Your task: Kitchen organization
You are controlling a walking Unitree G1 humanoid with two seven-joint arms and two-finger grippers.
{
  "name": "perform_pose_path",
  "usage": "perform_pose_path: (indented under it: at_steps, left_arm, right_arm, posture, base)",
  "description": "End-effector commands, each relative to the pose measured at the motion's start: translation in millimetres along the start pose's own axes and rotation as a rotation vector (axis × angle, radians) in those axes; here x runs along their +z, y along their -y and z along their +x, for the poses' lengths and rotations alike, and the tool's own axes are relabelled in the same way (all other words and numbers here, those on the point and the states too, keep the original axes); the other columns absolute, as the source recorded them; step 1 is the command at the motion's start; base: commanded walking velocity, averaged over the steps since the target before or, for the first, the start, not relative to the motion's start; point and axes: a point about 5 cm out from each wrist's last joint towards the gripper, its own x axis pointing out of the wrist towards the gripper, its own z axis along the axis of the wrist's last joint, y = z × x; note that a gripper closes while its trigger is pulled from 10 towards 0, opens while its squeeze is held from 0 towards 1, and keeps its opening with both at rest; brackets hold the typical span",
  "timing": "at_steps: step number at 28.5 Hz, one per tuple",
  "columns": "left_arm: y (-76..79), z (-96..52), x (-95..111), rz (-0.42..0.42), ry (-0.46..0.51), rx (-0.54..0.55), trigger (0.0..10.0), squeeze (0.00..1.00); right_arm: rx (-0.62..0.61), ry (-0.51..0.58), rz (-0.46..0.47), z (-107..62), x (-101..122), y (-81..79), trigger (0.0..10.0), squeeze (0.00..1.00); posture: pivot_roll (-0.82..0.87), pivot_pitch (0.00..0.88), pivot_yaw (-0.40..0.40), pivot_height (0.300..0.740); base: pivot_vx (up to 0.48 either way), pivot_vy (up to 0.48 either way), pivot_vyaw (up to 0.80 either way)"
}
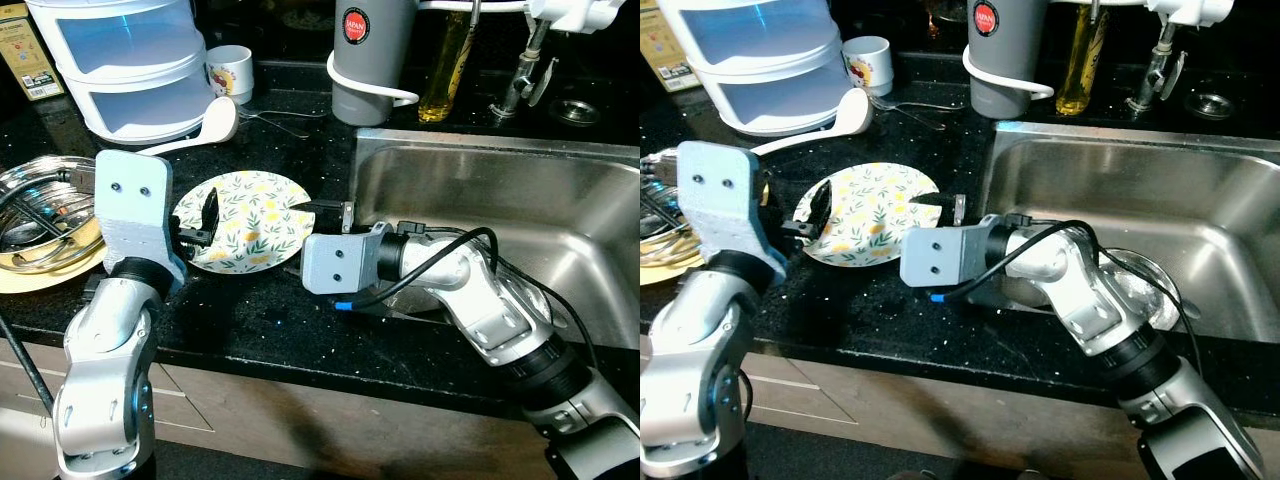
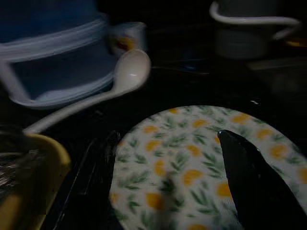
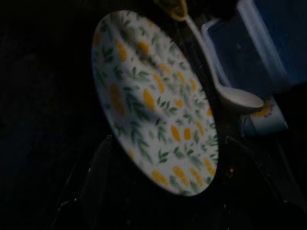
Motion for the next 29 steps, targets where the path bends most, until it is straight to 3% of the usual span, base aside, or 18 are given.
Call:
perform_pose_path:
  at_steps: [1, 2, 6, 8, 17, 22, 29]
  left_arm:
    - [-0.2, -3.4, 5, -0.017, -0.015, -0.064, 10.0, 0.00]
    - [-1.3, -7.1, 8, 0.005, -0.044, -0.142, 10.0, 0.00]
    - [-4.2, -11.6, 11, 0.030, -0.076, -0.208, 10.0, 0.00]
    - [-15.4, -19.0, 17, 0.062, -0.131, -0.271, 10.0, 0.00]
    - [-49.2, -39.7, 26, 0.144, -0.296, -0.308, 10.0, 0.00]
    - [-52.6, -46.7, 28, 0.107, -0.336, -0.341, 10.0, 0.00]
    - [-45.8, -59.3, 12, -0.014, -0.444, -0.430, 10.0, 0.00]
  right_arm:
    - [0.000, 0.016, -0.025, 4.8, 4, -1.7, 10.0, 0.00]
    - [-0.014, 0.021, -0.029, 6.6, 4, -1.6, 10.0, 0.00]
    - [-0.028, 0.020, -0.035, 7.6, 4, -1.5, 10.0, 0.00]
    - [-0.041, 0.016, -0.039, 7.7, 2, -1.4, 10.0, 0.00]
    - [-0.060, 0.010, -0.036, 8.3, -3, -2.4, 10.0, 0.00]
    - [-0.067, 0.009, -0.037, 8.5, -4, -2.1, 10.0, 0.00]
    - [-0.127, 0.030, -0.052, 9.9, -4, 2.2, 10.0, 0.00]
  posture:
    - [0.11, 0.069, -0.041, 0.732]
    - [0.11, 0.069, -0.041, 0.732]
    - [0.11, 0.072, -0.045, 0.732]
    - [0.11, 0.072, -0.046, 0.732]
    - [0.12, 0.076, -0.052, 0.732]
    - [0.12, 0.077, -0.053, 0.732]
    - [0.11, 0.078, -0.055, 0.732]
  base:
    - [0.000, 0.000, 0.00]
    - [0.000, 0.000, 0.00]
    - [0.000, 0.000, 0.00]
    - [0.000, 0.000, 0.00]
    - [0.000, 0.000, 0.00]
    - [0.000, 0.000, 0.00]
    - [0.000, 0.000, 0.00]
